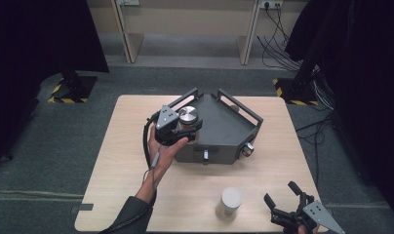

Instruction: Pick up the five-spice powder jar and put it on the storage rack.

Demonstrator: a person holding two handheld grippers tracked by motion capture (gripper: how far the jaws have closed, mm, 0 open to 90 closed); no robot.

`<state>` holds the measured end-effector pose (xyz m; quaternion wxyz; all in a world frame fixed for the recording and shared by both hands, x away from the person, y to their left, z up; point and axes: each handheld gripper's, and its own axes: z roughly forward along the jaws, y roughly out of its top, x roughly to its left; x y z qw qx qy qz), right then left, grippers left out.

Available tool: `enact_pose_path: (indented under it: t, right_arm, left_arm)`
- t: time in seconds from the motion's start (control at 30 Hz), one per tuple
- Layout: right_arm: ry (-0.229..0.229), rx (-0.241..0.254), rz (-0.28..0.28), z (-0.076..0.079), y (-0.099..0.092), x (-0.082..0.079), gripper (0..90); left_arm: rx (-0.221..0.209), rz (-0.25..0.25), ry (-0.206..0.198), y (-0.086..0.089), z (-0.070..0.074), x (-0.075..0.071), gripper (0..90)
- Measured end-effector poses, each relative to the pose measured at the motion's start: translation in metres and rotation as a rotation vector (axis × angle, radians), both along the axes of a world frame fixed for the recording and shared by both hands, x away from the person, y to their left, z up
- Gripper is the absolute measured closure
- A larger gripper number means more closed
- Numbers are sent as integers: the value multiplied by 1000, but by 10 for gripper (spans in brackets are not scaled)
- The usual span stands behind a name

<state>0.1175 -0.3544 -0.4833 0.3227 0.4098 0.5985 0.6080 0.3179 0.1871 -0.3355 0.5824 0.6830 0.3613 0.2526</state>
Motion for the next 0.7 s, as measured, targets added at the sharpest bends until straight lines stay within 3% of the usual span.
enact_pose_path:
  t: [0.13, 0.3, 0.5, 0.57, 0.7]
  right_arm:
    - [-1, 0, 2, 0, 0, 1, 8]
    - [-1, 3, 4, -1, -1, 1, 8]
    - [0, 6, 5, -1, -2, 1, 8]
    - [2, 5, 5, -1, -1, 2, 8]
    - [2, 7, 4, -1, -2, 2, 8]
  left_arm:
    - [16, 37, 3, -8, -2, 7, 306]
    - [6, 82, 7, -13, -9, 14, 305]
    - [2, 109, -1, -16, -20, 18, 305]
    - [25, 116, -8, -19, -22, 19, 305]
    - [15, 121, -6, -22, -28, 20, 305]
